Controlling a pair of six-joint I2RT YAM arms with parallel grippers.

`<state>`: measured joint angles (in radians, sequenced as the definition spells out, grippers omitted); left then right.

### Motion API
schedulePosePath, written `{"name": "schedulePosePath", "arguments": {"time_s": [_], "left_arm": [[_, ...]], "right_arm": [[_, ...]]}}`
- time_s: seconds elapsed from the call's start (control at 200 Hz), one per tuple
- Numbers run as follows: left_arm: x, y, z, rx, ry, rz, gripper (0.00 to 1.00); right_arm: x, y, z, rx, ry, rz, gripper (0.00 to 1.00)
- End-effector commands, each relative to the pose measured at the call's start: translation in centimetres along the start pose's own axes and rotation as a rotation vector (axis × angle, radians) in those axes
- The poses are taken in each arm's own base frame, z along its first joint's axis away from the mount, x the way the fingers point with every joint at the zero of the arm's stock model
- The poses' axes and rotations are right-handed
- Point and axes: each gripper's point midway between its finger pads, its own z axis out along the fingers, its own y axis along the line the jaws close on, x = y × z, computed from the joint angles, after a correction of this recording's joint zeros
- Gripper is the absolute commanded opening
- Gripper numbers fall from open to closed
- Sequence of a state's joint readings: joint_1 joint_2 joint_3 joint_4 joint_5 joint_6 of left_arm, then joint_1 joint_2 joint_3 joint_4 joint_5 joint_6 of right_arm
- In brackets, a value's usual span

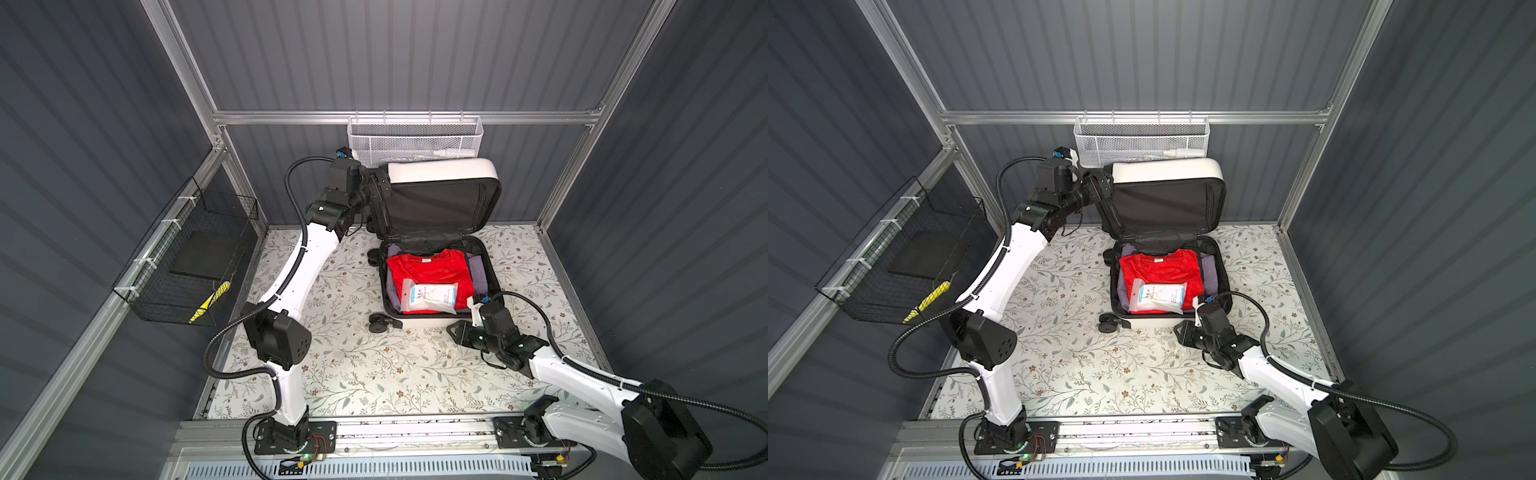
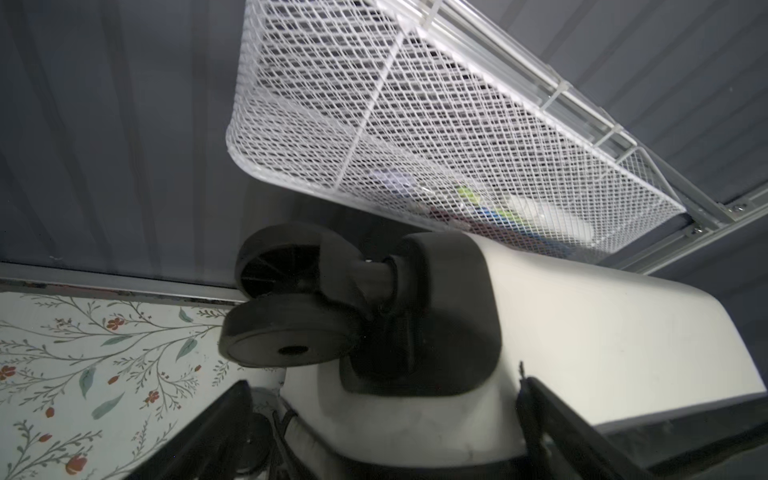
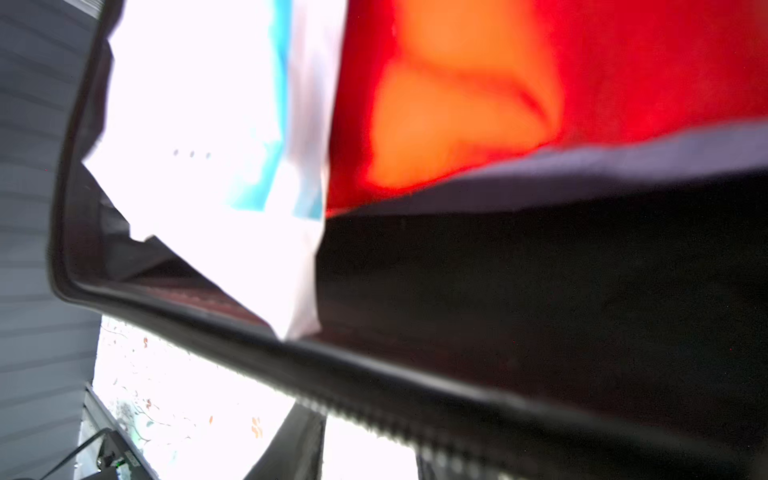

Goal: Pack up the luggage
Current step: 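Swing the suitcase lid down closed with the left gripper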

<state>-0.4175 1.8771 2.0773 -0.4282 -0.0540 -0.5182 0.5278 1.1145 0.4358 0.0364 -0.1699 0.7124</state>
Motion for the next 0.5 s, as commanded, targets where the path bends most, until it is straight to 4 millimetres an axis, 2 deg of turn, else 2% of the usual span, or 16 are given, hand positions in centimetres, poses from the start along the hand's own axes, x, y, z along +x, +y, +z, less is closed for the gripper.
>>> {"name": "schedulePosePath", "arguments": {"time_s": [0.0,0.14,0.265,0.39,0.435,0.455,0.495], "left_arm": [[3.7,0.2,-1.0,0.033,0.109,-0.025,1.00],[6.8,-0.6,-3.0,0.078,0.153,-0.047,1.00],[9.8,-2.4,-5.8,0.122,0.206,-0.031,1.00],[12.6,-3.4,-10.1,0.156,0.258,-0.030,1.00],[12.7,-3.3,-11.9,0.170,0.253,-0.051,1.00],[13.8,-2.5,-12.4,0.156,0.273,-0.059,1.00],[14.0,-1.6,-14.2,0.138,0.263,-0.073,1.00]], "right_arm": [[-1.0,0.6,-0.3,-0.015,-0.008,-0.015,0.37],[-1.2,1.3,-0.8,-0.029,0.010,-0.018,0.37],[-0.7,2.4,-2.5,-0.073,0.031,-0.017,0.37],[-0.1,3.6,-6.1,-0.135,0.012,0.008,0.37],[0.4,3.8,-7.6,-0.159,0.005,0.024,0.37],[0.6,3.9,-8.3,-0.163,0.003,0.027,0.37],[1.3,3.5,-9.7,-0.156,0.011,0.035,0.37]]}}
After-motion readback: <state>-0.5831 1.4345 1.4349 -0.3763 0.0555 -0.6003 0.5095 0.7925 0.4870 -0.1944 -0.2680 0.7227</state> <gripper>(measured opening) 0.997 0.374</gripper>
